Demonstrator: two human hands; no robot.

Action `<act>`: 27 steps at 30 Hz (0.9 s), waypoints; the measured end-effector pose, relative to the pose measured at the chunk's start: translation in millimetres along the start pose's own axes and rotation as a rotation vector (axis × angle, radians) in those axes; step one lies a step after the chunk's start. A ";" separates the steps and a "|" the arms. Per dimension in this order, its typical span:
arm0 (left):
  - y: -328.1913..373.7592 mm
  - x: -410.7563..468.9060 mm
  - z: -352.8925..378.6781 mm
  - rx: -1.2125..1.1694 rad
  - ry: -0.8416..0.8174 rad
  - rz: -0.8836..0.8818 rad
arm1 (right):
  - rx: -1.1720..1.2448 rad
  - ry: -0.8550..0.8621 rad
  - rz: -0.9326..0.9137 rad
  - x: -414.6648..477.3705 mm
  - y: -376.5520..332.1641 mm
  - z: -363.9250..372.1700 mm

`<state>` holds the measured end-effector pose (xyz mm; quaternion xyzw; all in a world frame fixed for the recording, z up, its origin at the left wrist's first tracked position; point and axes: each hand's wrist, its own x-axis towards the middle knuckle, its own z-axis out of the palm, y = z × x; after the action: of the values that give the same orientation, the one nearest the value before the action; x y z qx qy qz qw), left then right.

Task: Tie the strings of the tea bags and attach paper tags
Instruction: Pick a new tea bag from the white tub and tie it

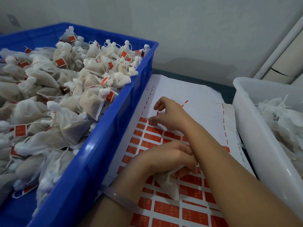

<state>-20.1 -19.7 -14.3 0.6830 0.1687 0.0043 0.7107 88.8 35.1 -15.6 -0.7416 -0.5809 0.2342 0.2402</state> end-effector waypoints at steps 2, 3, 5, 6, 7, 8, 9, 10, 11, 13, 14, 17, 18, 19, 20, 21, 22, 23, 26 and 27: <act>1.0 -0.3 0.1 0.004 -0.002 -0.002 | -0.083 0.052 -0.051 -1.2 -0.8 1.5; 1.1 -0.2 0.2 0.010 -0.001 -0.006 | -0.126 0.071 -0.087 -2.3 -1.5 1.6; 1.5 -0.4 0.1 0.022 0.008 -0.015 | -0.221 0.102 -0.161 -4.8 -3.7 1.9; 1.9 -0.8 0.0 0.026 0.013 -0.018 | -0.264 0.123 -0.194 -5.7 -5.0 2.0; 2.2 -1.0 0.0 0.031 0.018 -0.019 | -0.292 0.150 -0.215 -5.7 -6.2 1.8; 2.4 -1.2 -0.1 0.036 0.022 -0.021 | -0.301 0.179 -0.221 -5.2 -6.9 1.4; 2.4 -1.2 -0.2 0.041 0.025 -0.023 | -0.294 0.205 -0.204 -4.1 -7.4 0.7; 2.3 -1.2 -0.1 0.043 0.027 -0.025 | -0.279 0.222 -0.166 -2.9 -7.4 -0.1; 1.9 -1.0 -0.1 0.043 0.027 -0.025 | -0.263 0.230 -0.119 -1.8 -7.3 -0.9; 1.9 -0.9 0.0 0.037 0.019 -0.020 | -0.270 0.227 -0.037 -0.2 -6.1 -1.2; 2.0 -0.9 0.1 0.034 0.014 -0.018 | -0.290 0.226 -0.010 0.0 -5.6 -1.0; 1.2 -0.2 -0.4 0.042 0.017 -0.017 | -0.335 0.244 0.018 -0.2 -4.8 -3.2; 0.8 0.0 -0.5 0.048 0.018 -0.020 | -0.341 0.228 0.013 -0.1 -4.3 -4.0; 0.3 0.4 -0.4 0.055 0.019 -0.022 | -0.337 0.188 0.002 0.1 -3.8 -4.6; -0.2 0.9 -0.5 0.058 0.020 -0.023 | -0.318 0.133 -0.009 0.3 -3.4 -4.5; -0.8 1.3 -0.4 0.059 0.022 -0.023 | -0.293 0.075 -0.016 0.3 -3.4 -4.0; -1.1 1.5 -0.2 0.059 0.023 -0.021 | -0.272 0.028 -0.020 0.0 -3.4 -3.1; -1.3 1.6 0.1 0.058 0.022 -0.016 | -0.259 -0.005 -0.022 -0.4 -3.7 -2.1; -2.4 1.6 -0.3 0.048 0.017 -0.006 | -0.204 -0.058 -0.008 -1.5 -5.5 -0.3; -2.7 1.7 -0.9 0.041 0.013 -0.004 | -0.184 -0.061 0.001 -2.0 -6.4 -0.1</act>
<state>-19.3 -18.6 -17.3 0.6969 0.1748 0.0039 0.6955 83.6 34.5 -11.4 -0.7532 -0.6068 0.2025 0.1531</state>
